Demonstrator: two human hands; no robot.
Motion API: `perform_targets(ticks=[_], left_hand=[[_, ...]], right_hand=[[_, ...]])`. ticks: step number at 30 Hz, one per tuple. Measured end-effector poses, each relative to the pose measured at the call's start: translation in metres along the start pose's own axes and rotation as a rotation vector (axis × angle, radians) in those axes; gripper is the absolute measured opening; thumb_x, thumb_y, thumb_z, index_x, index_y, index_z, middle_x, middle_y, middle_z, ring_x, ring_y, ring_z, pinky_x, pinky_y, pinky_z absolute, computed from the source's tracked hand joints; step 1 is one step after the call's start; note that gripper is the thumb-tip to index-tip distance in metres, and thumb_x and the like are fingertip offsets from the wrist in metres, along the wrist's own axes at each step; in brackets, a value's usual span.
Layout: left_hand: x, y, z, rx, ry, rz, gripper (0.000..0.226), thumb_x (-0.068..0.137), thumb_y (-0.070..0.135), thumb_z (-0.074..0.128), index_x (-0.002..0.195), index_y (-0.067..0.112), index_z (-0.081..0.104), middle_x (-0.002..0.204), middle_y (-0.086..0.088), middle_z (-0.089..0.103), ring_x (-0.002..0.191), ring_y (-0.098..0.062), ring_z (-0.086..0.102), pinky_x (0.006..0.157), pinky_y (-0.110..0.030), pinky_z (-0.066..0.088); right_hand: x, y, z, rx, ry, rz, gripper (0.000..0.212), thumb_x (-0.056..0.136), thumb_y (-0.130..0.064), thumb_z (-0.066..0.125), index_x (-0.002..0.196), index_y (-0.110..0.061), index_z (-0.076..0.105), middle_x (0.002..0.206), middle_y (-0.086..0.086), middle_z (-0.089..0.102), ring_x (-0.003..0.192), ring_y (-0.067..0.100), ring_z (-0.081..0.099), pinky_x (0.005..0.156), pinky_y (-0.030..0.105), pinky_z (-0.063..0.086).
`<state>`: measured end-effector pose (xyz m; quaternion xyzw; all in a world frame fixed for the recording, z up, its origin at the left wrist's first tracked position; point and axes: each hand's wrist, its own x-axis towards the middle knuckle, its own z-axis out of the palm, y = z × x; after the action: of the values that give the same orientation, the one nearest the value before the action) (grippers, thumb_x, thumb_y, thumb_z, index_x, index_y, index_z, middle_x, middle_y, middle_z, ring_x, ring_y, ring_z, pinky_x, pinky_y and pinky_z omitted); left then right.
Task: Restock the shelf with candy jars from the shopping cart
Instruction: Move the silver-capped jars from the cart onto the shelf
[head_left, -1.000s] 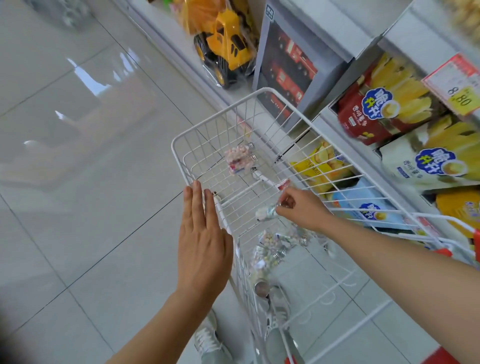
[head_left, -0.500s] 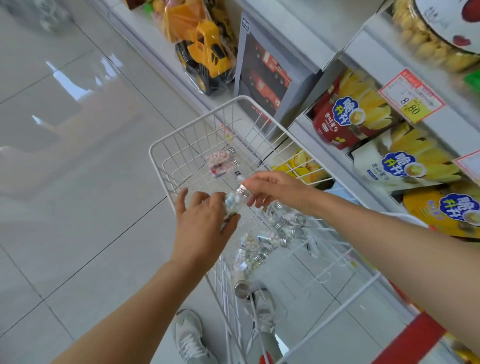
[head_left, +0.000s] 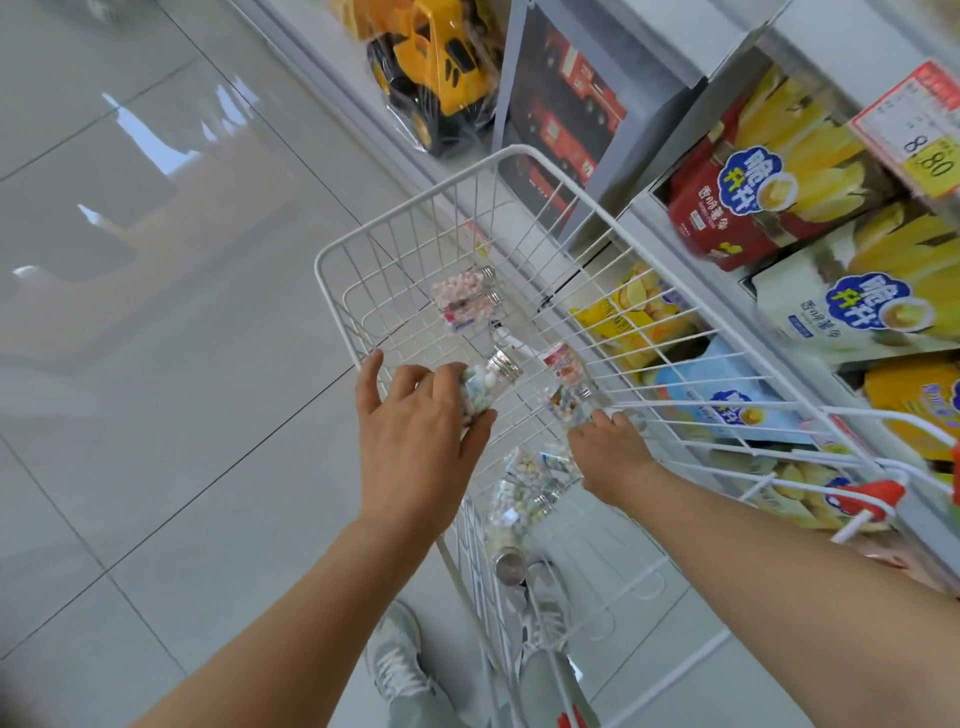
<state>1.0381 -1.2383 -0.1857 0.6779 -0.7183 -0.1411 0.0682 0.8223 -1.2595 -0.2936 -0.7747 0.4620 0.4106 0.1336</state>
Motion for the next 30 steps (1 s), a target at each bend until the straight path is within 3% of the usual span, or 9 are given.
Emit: perform_targets(ticks=[4, 7, 11, 16, 18, 20, 23, 27, 30], left_hand=[[0.000, 0.000, 0.001, -0.008, 0.024, -0.004, 0.035, 0.088, 0.045, 0.057, 0.105, 0.015, 0.060, 0.088, 0.004, 0.070, 0.096, -0.022, 0.061, 0.113, -0.048, 0.019], [0.000, -0.001, 0.002, -0.005, 0.032, 0.007, 0.035, 0.088, 0.045, 0.056, 0.105, 0.015, 0.060, 0.089, 0.004, 0.070, 0.095, -0.022, 0.061, 0.113, -0.048, 0.019], [0.001, -0.002, 0.002, -0.013, 0.013, 0.000, 0.035, 0.089, 0.047, 0.054, 0.106, 0.016, 0.060, 0.089, 0.004, 0.070, 0.094, -0.021, 0.062, 0.114, -0.048, 0.018], [0.004, 0.001, -0.010, -0.098, -0.089, -0.051, 0.036, 0.090, 0.048, 0.052, 0.108, 0.017, 0.056, 0.090, 0.003, 0.066, 0.097, -0.023, 0.060, 0.113, -0.043, 0.013], [0.008, 0.005, -0.023, -0.192, -0.134, -0.095, 0.035, 0.092, 0.044, 0.053, 0.112, 0.016, 0.051, 0.091, 0.004, 0.058, 0.098, -0.025, 0.055, 0.106, -0.038, 0.021], [0.011, 0.013, -0.041, -0.316, -0.142, -0.134, 0.031, 0.093, 0.039, 0.055, 0.111, 0.015, 0.046, 0.089, 0.004, 0.052, 0.090, -0.026, 0.052, 0.084, -0.033, 0.032], [0.020, 0.030, -0.069, -0.484, -0.168, -0.207, 0.027, 0.094, 0.034, 0.056, 0.107, 0.018, 0.038, 0.088, 0.002, 0.053, 0.077, -0.023, 0.051, 0.061, -0.031, 0.031], [0.036, 0.058, -0.107, -0.627, -0.150, -0.201, 0.022, 0.094, 0.029, 0.055, 0.106, 0.017, 0.040, 0.078, 0.003, 0.053, 0.068, -0.018, 0.050, 0.054, -0.030, 0.034], [0.049, 0.084, -0.140, -0.753, -0.113, -0.156, 0.027, 0.095, 0.035, 0.052, 0.113, 0.017, 0.042, 0.081, 0.002, 0.055, 0.068, -0.015, 0.050, 0.058, -0.030, 0.036]], right_hand=[[0.003, -0.007, 0.000, -0.110, 0.015, 0.010, 0.041, 0.088, -0.013, 0.059, 0.127, -0.010, 0.048, 0.129, 0.009, 0.051, 0.123, 0.027, 0.041, 0.103, 0.035, 0.030], [0.003, -0.009, -0.005, -0.047, 0.018, 0.038, 0.037, 0.090, -0.029, 0.059, 0.122, -0.012, 0.051, 0.125, 0.008, 0.054, 0.120, 0.026, 0.044, 0.101, 0.035, 0.033], [-0.003, 0.000, -0.030, 0.248, 0.054, 0.080, 0.041, 0.086, -0.048, 0.056, 0.105, -0.012, 0.059, 0.113, 0.009, 0.062, 0.112, 0.029, 0.053, 0.091, 0.035, 0.039], [-0.024, 0.021, -0.073, 0.746, 0.176, 0.092, 0.033, 0.078, -0.041, 0.070, 0.098, -0.017, 0.061, 0.102, 0.004, 0.060, 0.095, 0.024, 0.057, 0.075, 0.030, 0.042], [-0.035, 0.031, -0.091, 0.943, 0.208, 0.052, 0.030, 0.077, -0.032, 0.074, 0.099, -0.016, 0.064, 0.101, 0.002, 0.060, 0.089, 0.021, 0.058, 0.078, 0.031, 0.047], [-0.050, 0.040, -0.109, 1.098, 0.244, 0.013, 0.028, 0.078, -0.025, 0.075, 0.102, -0.016, 0.066, 0.105, 0.003, 0.061, 0.088, 0.020, 0.059, 0.081, 0.033, 0.050], [-0.081, 0.055, -0.140, 1.250, 0.362, -0.026, 0.028, 0.081, -0.021, 0.072, 0.107, -0.016, 0.065, 0.107, 0.004, 0.061, 0.085, 0.014, 0.059, 0.076, 0.027, 0.050], [-0.128, 0.081, -0.177, 1.431, 0.537, -0.035, 0.023, 0.082, -0.016, 0.072, 0.103, -0.017, 0.062, 0.079, -0.004, 0.058, 0.062, 0.002, 0.049, 0.057, 0.016, 0.044], [-0.163, 0.104, -0.200, 1.485, 0.686, -0.038, 0.019, 0.082, -0.009, 0.070, 0.100, -0.013, 0.064, 0.073, -0.010, 0.053, 0.053, -0.004, 0.046, 0.055, 0.009, 0.037]])
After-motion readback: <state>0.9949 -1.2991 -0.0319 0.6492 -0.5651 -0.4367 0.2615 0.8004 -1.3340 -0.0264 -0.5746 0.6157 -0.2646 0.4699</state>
